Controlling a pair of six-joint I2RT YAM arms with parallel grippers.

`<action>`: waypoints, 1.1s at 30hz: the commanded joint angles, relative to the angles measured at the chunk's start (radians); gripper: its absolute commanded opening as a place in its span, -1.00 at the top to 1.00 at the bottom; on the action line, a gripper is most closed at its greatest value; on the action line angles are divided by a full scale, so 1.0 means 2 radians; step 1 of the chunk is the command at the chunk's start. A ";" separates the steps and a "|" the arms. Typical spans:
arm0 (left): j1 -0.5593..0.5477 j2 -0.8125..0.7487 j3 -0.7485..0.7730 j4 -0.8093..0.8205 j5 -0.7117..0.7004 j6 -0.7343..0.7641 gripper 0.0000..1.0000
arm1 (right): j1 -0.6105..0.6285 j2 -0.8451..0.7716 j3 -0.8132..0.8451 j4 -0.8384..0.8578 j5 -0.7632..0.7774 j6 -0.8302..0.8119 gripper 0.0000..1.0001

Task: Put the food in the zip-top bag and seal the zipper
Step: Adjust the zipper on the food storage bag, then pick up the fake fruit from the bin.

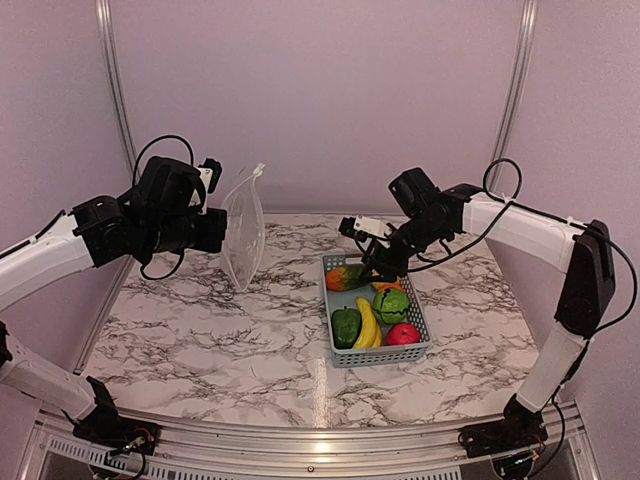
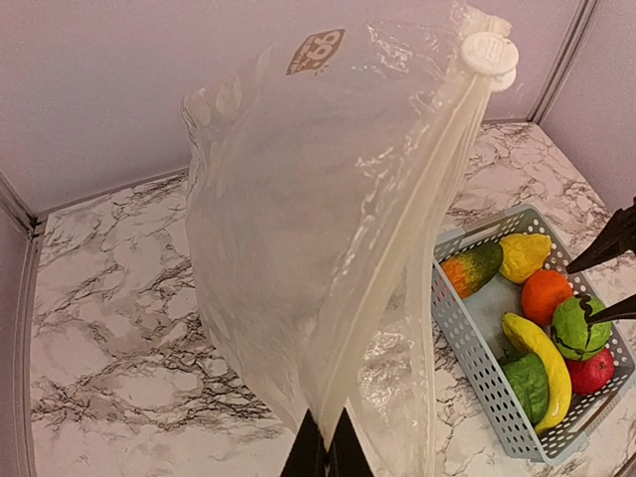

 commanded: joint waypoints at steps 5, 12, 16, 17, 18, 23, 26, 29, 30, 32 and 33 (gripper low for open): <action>0.001 -0.003 -0.013 -0.023 0.026 -0.002 1.00 | -0.004 -0.012 -0.068 -0.001 0.139 -0.057 -0.19; 0.001 0.008 -0.018 -0.010 0.045 -0.010 1.00 | -0.003 -0.005 -0.090 -0.009 0.176 -0.038 -0.27; 0.001 0.012 -0.020 -0.006 0.053 -0.012 1.00 | -0.004 -0.005 -0.087 -0.031 0.173 -0.026 -0.42; 0.001 0.012 -0.021 -0.006 0.053 -0.012 1.00 | -0.004 -0.006 -0.086 -0.037 0.172 -0.022 -0.45; 0.002 0.013 -0.022 -0.005 0.054 -0.012 1.00 | -0.004 -0.008 -0.085 -0.041 0.171 -0.018 -0.59; 0.001 0.010 -0.031 0.004 0.060 -0.015 1.00 | -0.004 -0.015 -0.077 -0.065 0.166 -0.011 -0.67; 0.001 0.011 -0.035 0.007 0.062 -0.016 1.00 | -0.004 -0.018 -0.079 -0.073 0.165 -0.008 -0.68; 0.001 0.011 -0.037 0.010 0.065 -0.017 1.00 | -0.003 -0.016 -0.079 -0.083 0.164 -0.002 -0.73; 0.001 0.010 -0.038 0.011 0.066 -0.018 1.00 | -0.004 -0.016 -0.080 -0.086 0.164 -0.001 -0.74; 0.001 0.010 -0.039 0.011 0.069 -0.019 1.00 | -0.004 -0.017 -0.081 -0.084 0.171 0.006 -0.70; 0.001 0.010 -0.039 0.012 0.070 -0.019 1.00 | -0.003 -0.017 -0.082 -0.082 0.179 0.009 -0.65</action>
